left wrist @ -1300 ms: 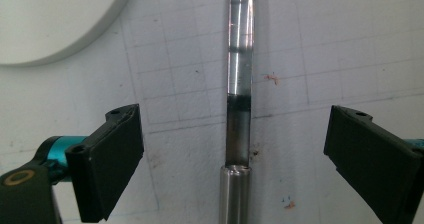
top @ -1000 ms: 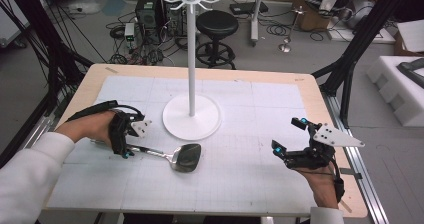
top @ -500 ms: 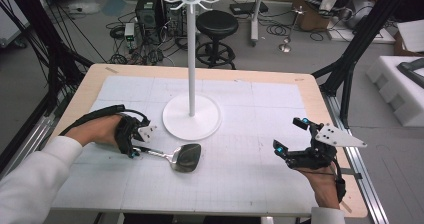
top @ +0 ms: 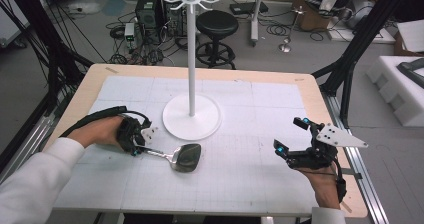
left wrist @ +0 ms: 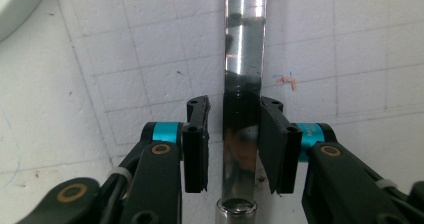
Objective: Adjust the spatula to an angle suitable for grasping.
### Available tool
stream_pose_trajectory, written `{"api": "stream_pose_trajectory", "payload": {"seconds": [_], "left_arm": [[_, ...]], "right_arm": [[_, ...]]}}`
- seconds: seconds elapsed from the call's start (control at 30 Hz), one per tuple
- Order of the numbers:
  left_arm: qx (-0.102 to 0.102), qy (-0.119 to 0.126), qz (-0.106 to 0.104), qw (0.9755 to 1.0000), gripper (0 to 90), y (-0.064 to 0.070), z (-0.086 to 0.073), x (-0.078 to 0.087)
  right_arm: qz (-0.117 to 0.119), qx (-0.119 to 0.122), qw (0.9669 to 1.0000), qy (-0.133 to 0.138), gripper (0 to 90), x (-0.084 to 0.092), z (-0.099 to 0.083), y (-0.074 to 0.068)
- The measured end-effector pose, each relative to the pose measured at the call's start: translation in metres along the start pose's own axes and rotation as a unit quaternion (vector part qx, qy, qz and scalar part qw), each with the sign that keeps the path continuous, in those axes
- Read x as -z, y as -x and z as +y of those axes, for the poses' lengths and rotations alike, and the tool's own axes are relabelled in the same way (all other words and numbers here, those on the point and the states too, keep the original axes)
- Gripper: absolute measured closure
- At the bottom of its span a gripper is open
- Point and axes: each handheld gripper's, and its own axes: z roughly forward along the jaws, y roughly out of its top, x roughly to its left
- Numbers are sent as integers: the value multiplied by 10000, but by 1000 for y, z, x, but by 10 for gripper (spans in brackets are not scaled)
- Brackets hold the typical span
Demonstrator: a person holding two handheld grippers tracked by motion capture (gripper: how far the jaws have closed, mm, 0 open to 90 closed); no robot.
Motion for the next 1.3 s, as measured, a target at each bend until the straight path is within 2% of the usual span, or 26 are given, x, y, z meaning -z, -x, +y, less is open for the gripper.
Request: {"api": "stream_pose_trajectory", "payload": {"seconds": [0.03, 0.07, 0.1, 0.13, 0.2, 0.23, 0.27, 0.3, 0.37, 0.43, 0.6, 0.63, 0.73, 0.87, 1.0, 1.3], "left_arm": [[-44, -16, -6, 10000, 712, 0, 1, 0], [-6, -23, 7, 10000, 724, 1, 1, -1], [-103, -55, 21, 9999, 737, 0, 2, 0], [-42, -64, 11, 10000, 740, 0, 2, 0], [-93, -82, 44, 9999, 743, 0, 2, 0], [-12, -43, 45, 10000, 744, 1, 2, 0], [-109, -5, 84, 9999, 745, 0, 2, 0], [-37, 7, 64, 10000, 745, 1, 1, 0], [-79, 30, 103, 9999, 747, 1, 0, 0], [23, 76, 52, 10000, 747, 2, -1, 0], [73, 130, 78, 9999, 748, 4, -2, 3], [147, 195, 86, 9997, 748, 4, -2, 5], [194, 236, 94, 9995, 749, 3, -3, 10], [279, 263, 219, 9990, 749, 3, -4, 18], [442, 355, 236, 9981, 749, 2, -5, 26], [501, 611, 332, 9963, 749, 4, -4, 42]], "right_arm": [[-1, 2, 10000, -3, 3, 0, 0, 0], [-5, 3, 10000, 2, 3, 0, 0, 0], [6, 9, 10000, 8, 3, 0, 0, 0], [7, 4, 10000, 9, 3, 0, 0, 0], [4, 13, 10000, 10, 3, 0, 1, 0], [5, 19, 10000, 13, 3, 0, 1, 0], [8, 15, 10000, 11, 3, 0, 1, 0], [11, 22, 10000, 15, 3, 0, 1, 0], [11, 10, 10000, 17, 3, 0, 1, -1], [11, 16, 10000, 17, 3, 1, 1, -1], [18, 19, 10000, 16, 3, 0, 1, -1], [18, 20, 10000, 15, 3, 0, 1, 0], [15, 21, 10000, 19, 3, 0, 1, 0], [25, 9, 10000, 20, 3, 0, 1, -1], [25, 8, 10000, 16, 3, 0, 1, 0], [29, 11, 10000, 21, 3, 0, 1, -1]]}}
